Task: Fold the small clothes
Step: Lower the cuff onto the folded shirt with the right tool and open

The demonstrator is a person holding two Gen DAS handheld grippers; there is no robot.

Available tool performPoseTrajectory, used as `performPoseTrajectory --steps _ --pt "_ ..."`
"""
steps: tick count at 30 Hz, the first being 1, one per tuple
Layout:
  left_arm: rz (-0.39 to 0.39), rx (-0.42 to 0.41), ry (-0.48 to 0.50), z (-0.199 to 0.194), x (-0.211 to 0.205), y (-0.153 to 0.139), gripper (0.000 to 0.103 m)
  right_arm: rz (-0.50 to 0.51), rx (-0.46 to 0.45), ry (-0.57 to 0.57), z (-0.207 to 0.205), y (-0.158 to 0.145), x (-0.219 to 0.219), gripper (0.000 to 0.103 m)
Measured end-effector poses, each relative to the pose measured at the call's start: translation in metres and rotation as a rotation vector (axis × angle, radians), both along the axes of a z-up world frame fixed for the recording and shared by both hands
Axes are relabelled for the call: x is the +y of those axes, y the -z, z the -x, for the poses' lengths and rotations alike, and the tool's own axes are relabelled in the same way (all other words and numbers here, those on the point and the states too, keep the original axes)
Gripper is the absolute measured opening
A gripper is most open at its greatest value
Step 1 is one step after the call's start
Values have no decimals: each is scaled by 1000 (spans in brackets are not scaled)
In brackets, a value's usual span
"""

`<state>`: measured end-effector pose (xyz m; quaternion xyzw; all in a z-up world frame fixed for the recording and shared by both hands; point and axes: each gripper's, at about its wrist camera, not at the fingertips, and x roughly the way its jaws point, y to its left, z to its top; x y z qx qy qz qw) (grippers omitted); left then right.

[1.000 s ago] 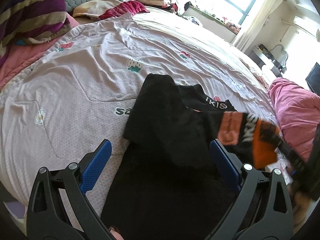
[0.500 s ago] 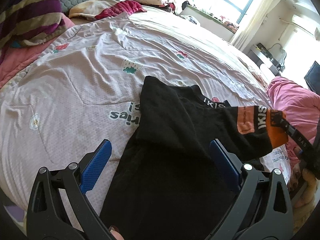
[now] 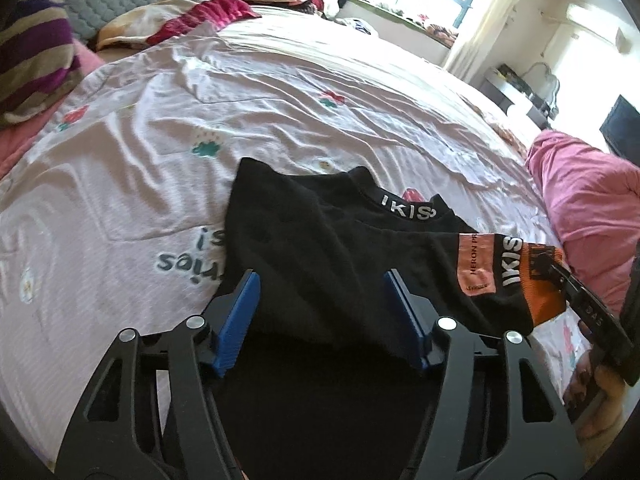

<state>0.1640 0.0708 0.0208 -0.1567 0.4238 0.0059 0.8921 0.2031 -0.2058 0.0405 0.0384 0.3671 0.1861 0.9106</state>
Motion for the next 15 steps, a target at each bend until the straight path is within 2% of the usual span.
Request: performPoseTrajectory --steps 4,6,10,15 --pt "-10 31 19 -16 -6 10 55 -7 17 17 -2 5 -5 13" --pt "-11 42 22 -21 -8 15 55 -12 23 33 -2 7 -8 19" --pt "-10 61 36 -26 -10 21 55 -2 33 77 -2 13 -15 19" --pt "-28 97 60 -29 -13 32 55 12 68 60 -1 25 -7 21"
